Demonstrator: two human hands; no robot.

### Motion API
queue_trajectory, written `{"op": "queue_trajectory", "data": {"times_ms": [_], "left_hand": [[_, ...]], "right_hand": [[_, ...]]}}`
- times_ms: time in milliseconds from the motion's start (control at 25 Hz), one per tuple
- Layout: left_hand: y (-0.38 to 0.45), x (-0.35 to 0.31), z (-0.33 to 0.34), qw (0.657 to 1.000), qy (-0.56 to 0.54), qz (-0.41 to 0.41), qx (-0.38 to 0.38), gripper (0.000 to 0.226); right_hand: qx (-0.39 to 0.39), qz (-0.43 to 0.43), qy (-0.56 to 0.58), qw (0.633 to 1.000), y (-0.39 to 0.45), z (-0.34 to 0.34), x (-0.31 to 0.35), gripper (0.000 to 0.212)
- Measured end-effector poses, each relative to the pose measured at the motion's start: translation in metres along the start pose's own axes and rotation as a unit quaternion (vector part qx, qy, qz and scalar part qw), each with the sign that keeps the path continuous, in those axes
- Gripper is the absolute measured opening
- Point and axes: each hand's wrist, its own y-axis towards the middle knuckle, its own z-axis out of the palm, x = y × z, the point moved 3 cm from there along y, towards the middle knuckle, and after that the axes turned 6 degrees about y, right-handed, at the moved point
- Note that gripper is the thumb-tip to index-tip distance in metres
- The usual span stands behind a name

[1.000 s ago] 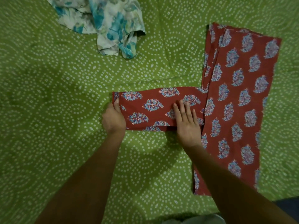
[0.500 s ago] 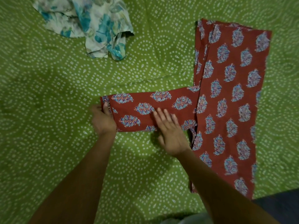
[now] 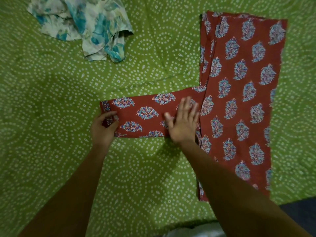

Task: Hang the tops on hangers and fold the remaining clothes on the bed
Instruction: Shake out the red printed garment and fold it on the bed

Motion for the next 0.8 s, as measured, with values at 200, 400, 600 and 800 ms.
{"op": "queue_trajectory", "data": {"times_ms": [200, 400, 600, 800], "left_hand": [[-0.036, -0.116, 0.054, 0.990, -0.026, 0.136, -0.013, 0.055], [-0.167, -0.242, 0.188, 0.874, -0.010, 0.304, 0.378, 0.063], [-0.182, -0.218, 0.240, 0.919, 0.114, 0.321, 0.199, 0.032], [-0.164, -0.162, 0.255, 0.809, 0.459, 0.332, 0.155, 0.063]], "right_hand": [[0.018, -0.010, 0.432, 0.901, -0.012, -0.052, 0.009, 0.055], [0.160, 0.123, 0.813, 0.546, -0.026, -0.176, -0.122, 0.091], [0.052, 0.283, 0.710, 0.643, -0.049, -0.182, -0.231, 0.047], [-0.037, 0.318, 0.739, 0.593, -0.079, -0.172, -0.276, 0.017]]}}
